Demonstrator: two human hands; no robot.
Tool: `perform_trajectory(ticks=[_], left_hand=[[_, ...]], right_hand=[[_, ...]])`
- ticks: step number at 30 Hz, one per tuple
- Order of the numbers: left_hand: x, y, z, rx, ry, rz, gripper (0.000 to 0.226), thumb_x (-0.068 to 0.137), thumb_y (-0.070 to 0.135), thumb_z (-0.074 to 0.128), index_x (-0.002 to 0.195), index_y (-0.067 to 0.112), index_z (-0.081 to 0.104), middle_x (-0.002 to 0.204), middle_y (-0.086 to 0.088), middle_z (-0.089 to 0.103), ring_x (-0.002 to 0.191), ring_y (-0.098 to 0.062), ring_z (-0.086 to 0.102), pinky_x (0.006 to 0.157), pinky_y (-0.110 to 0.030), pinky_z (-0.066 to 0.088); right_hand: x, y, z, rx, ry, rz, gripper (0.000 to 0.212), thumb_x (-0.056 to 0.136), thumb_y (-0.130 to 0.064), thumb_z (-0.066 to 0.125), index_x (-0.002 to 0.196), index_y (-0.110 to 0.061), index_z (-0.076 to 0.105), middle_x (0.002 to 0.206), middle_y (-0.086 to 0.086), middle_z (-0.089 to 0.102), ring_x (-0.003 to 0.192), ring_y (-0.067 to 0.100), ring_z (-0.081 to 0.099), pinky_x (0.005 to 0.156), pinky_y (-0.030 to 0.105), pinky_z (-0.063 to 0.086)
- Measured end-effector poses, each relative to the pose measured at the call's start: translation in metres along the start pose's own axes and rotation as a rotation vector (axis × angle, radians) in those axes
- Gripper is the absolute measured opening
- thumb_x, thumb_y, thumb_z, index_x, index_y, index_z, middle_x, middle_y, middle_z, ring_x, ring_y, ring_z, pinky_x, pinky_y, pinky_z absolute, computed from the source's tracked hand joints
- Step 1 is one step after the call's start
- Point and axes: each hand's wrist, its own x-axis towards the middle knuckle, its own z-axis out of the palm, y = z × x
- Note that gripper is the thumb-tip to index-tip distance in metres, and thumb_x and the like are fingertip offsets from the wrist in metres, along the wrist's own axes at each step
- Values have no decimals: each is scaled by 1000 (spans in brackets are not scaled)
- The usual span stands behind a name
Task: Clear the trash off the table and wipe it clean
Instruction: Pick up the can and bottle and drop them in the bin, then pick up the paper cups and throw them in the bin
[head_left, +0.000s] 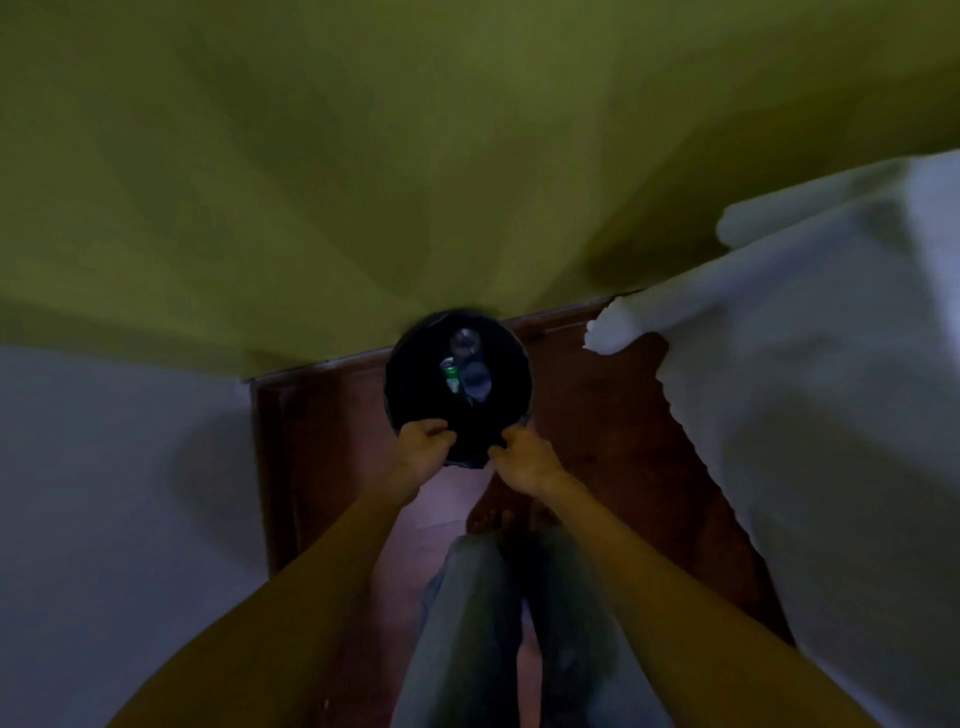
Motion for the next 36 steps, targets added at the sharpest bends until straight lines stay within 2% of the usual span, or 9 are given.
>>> perform_trajectory(ticks=[3,7,10,14,18,24,28,33,36], left_hand=[[-48,14,-6,51,-35,58,36,94,7,60,130,1,61,132,-9,60,119,-25,56,87,-21,42],[-119,41,-12,99,-104,146,24,93,8,59,115,13,68,102,5,62,99,-14,54,70,-18,43],[-167,64,-16,177,-172,230,34,93,19,59,127,15,66,127,0,63,105,-15,59,88,-26,47],[-232,97,-15,244,-280,363,34,98,20,57,129,11,64,134,-5,61,122,-23,57,106,-36,45],[-282,124,2,228,-358,430,33,93,23,62,126,16,67,126,-5,67,115,-20,62,103,-41,49],[-341,150,56,260,-566,552,30,95,20,60,123,12,66,116,-7,69,109,-19,65,90,-36,53],[-378,159,101,346,-655,605,25,94,17,60,117,12,68,106,-5,72,102,-16,68,90,-37,54],[-419,164,154,468,-706,704,24,89,21,65,112,15,72,100,-1,75,94,-14,71,77,-29,54],[-441,161,180,544,-728,762,25,88,22,65,111,15,73,96,2,75,90,-12,72,79,-31,55]], right_hand=[[-55,-5,-14,27,3,-2,31,104,-16,45,125,4,56,130,22,58,117,34,56,91,31,43],[-132,-9,-32,105,80,40,37,104,-16,47,131,7,55,135,23,57,123,34,55,93,31,43],[-184,-13,-48,125,158,11,33,102,-20,44,126,-3,61,131,16,61,114,31,59,90,32,46],[-264,-6,-78,169,333,-25,31,102,-20,45,125,-9,63,125,13,63,114,33,60,95,35,45],[-323,15,-103,237,526,-10,24,100,-17,46,98,-8,68,85,8,64,83,26,61,81,38,53],[-392,62,-117,358,741,57,36,98,-24,51,132,-14,61,135,9,61,124,26,57,101,31,43],[-428,103,-118,453,864,80,33,99,-24,51,129,-16,62,133,3,62,120,22,58,99,29,43],[-455,158,-110,750,949,97,29,95,-27,53,121,-18,64,110,2,71,93,17,70,90,43,57],[-473,187,-108,846,1012,115,28,96,-25,52,120,-18,64,105,1,70,88,14,70,84,38,59]])
